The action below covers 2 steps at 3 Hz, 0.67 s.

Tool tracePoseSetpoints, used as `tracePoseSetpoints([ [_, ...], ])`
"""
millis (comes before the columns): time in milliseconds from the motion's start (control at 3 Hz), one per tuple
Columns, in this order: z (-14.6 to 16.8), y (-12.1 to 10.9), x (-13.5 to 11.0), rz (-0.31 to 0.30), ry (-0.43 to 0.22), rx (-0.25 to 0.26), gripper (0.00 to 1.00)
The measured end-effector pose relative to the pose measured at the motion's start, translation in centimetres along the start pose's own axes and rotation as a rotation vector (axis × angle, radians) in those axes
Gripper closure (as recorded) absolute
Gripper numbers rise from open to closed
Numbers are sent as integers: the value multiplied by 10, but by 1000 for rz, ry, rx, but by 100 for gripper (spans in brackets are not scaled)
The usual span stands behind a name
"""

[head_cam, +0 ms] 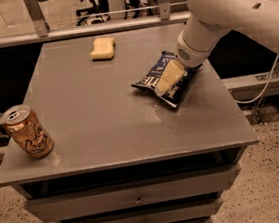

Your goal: Move blue chip bag near orange can

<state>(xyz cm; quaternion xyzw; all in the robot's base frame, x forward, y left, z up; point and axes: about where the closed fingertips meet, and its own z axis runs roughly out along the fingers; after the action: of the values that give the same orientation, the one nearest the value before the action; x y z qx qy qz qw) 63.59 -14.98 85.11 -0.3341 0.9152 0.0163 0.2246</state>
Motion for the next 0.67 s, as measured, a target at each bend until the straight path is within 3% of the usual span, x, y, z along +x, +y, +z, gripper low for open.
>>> tracePoseSetpoints([
  [333, 9, 8, -13, 131, 1, 0, 3],
  [667, 13, 11, -16, 191, 3, 2, 32],
])
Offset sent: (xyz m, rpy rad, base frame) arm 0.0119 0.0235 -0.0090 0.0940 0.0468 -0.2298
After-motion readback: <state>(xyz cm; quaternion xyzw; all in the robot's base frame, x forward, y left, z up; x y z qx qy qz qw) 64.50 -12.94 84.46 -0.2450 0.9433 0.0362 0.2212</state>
